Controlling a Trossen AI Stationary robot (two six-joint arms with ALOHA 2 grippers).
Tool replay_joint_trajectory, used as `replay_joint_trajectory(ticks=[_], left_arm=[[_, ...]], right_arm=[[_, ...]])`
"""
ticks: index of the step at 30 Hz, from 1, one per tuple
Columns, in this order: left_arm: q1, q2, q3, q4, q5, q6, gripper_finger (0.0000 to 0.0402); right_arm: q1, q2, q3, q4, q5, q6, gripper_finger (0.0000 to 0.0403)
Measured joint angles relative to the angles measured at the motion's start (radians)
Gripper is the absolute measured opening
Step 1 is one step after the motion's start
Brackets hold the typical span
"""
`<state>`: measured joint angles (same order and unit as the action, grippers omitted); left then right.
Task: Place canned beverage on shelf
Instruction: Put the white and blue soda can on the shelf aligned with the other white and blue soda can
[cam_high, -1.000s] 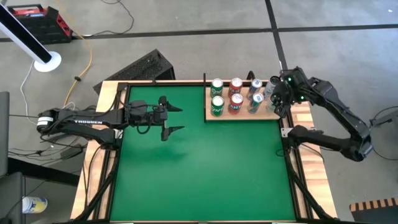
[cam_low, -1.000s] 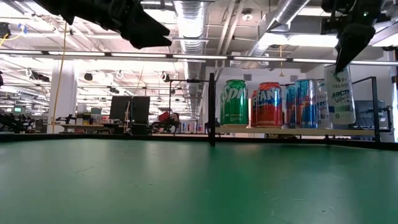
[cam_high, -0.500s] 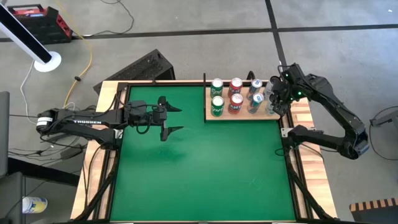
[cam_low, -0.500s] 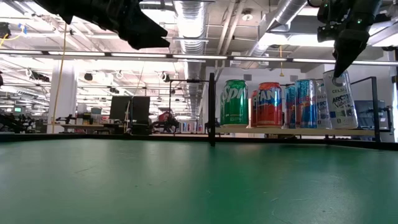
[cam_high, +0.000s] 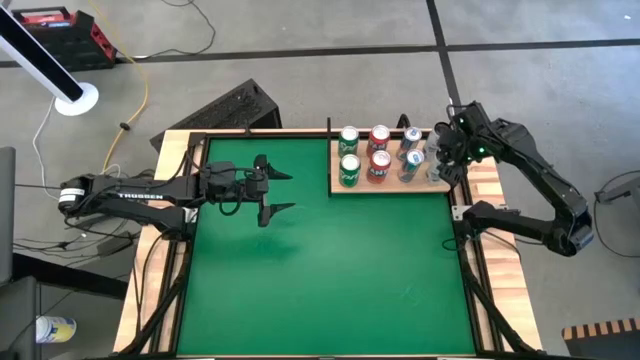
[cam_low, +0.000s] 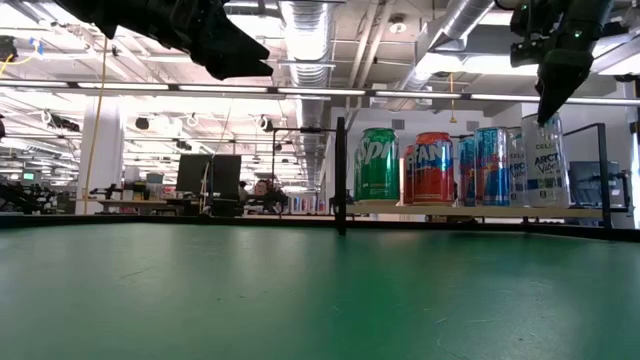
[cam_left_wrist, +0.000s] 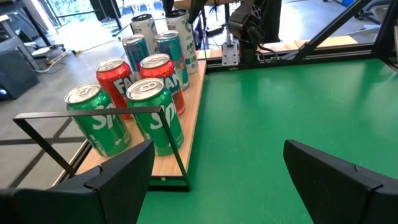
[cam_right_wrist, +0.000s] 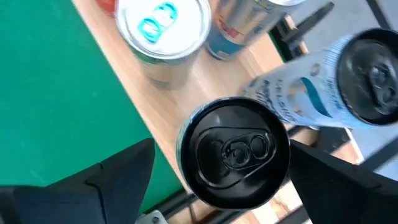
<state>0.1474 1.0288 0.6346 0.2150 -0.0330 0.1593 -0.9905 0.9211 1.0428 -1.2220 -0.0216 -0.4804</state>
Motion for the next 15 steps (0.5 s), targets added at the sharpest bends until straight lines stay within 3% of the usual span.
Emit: replay_joint_trajectory(ticks=[15], left_arm=[[0.000, -0.002, 0.000, 0.009, 0.000, -0.006, 0.0342]], right_arm=[[0.002, 0.000, 0.011, 0.005, 0.126, -0.002, 0.0383]])
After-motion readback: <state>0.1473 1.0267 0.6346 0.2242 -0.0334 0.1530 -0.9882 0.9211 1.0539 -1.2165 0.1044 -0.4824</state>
